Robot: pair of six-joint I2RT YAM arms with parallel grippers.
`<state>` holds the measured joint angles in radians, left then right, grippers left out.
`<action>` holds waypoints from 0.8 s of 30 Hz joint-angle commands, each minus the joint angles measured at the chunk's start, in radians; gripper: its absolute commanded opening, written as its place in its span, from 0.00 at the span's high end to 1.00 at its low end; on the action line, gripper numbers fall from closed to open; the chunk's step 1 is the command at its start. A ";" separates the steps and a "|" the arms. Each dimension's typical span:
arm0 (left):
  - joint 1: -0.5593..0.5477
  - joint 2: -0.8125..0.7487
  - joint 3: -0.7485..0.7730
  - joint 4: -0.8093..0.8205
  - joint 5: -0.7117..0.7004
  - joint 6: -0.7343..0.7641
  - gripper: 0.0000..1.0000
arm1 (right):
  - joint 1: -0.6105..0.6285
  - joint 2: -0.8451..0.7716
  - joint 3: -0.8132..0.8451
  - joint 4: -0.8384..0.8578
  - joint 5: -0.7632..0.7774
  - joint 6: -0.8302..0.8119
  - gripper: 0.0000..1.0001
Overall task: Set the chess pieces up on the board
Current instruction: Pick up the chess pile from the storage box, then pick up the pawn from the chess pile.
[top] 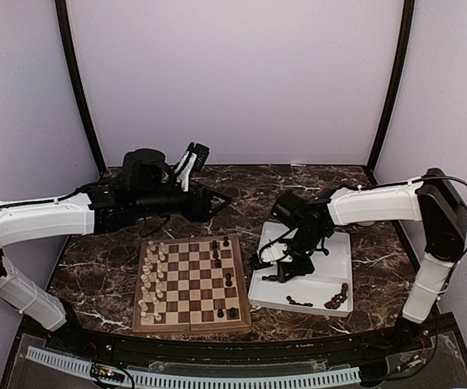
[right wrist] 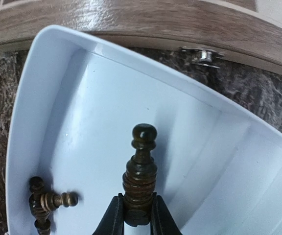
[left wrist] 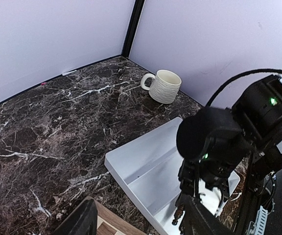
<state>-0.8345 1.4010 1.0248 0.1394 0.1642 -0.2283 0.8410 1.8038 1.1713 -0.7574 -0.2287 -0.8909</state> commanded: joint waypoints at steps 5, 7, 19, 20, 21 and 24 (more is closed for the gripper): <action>-0.002 0.041 -0.020 0.026 0.125 -0.015 0.37 | -0.134 -0.150 0.088 -0.063 -0.305 0.134 0.88; -0.003 0.064 -0.013 0.038 0.185 -0.027 0.37 | -0.154 -0.157 0.113 -0.060 -0.348 0.161 0.89; -0.003 0.228 0.071 0.097 0.458 -0.128 0.35 | -0.183 -0.169 0.198 -0.053 -0.448 0.230 0.89; -0.002 0.234 0.073 0.107 0.474 -0.133 0.36 | -0.183 -0.170 0.199 -0.054 -0.450 0.230 0.89; -0.002 0.245 0.078 0.111 0.481 -0.144 0.36 | -0.183 -0.171 0.198 -0.055 -0.452 0.230 0.89; -0.002 0.270 0.093 0.133 0.519 -0.164 0.39 | -0.183 -0.175 0.196 -0.060 -0.454 0.224 0.89</action>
<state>-0.8345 1.6550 1.0737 0.2108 0.5941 -0.3519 0.6621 1.6600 1.3441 -0.8093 -0.6472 -0.6746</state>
